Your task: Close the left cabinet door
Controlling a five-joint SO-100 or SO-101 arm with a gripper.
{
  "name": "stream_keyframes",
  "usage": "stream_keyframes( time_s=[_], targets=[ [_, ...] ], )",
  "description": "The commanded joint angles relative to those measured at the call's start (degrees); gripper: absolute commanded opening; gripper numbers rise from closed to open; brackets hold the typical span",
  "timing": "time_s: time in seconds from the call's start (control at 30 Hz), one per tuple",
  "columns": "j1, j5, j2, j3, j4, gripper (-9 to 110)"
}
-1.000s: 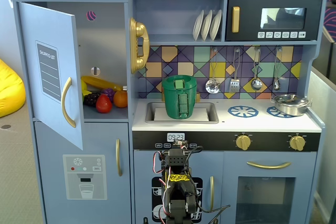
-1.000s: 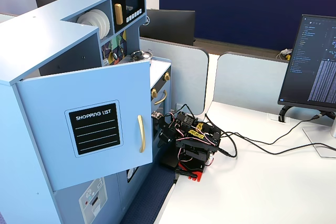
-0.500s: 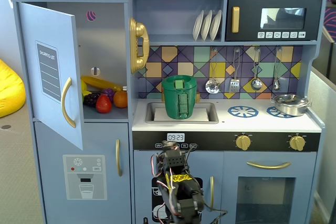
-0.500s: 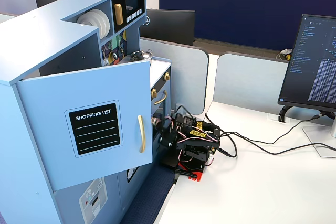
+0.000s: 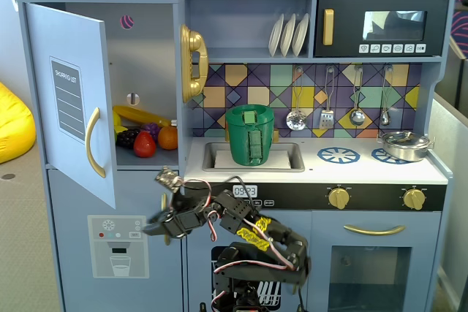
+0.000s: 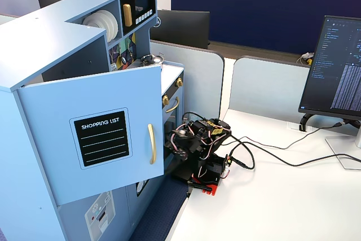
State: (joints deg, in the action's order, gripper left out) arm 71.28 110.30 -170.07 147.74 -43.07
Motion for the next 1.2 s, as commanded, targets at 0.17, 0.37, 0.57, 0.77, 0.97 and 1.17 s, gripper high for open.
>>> stream_keyframes(
  time_s=[0.17, 0.37, 0.57, 0.77, 0.97, 1.17],
  targets=[
    [20.2, 8.8, 10.2, -12.5, 15.9, 0],
    [26.8, 10.7, 16.7, -13.5, 23.7, 0],
    [26.1, 10.8, 29.7, -22.3, 30.1, 0],
    [25.0, 12.0, 44.0, -36.2, 31.0, 0],
    [21.5, 13.8, 51.2, -41.9, 31.5, 0],
    [16.9, 14.8, 51.9, -41.9, 31.6, 0]
  ],
)
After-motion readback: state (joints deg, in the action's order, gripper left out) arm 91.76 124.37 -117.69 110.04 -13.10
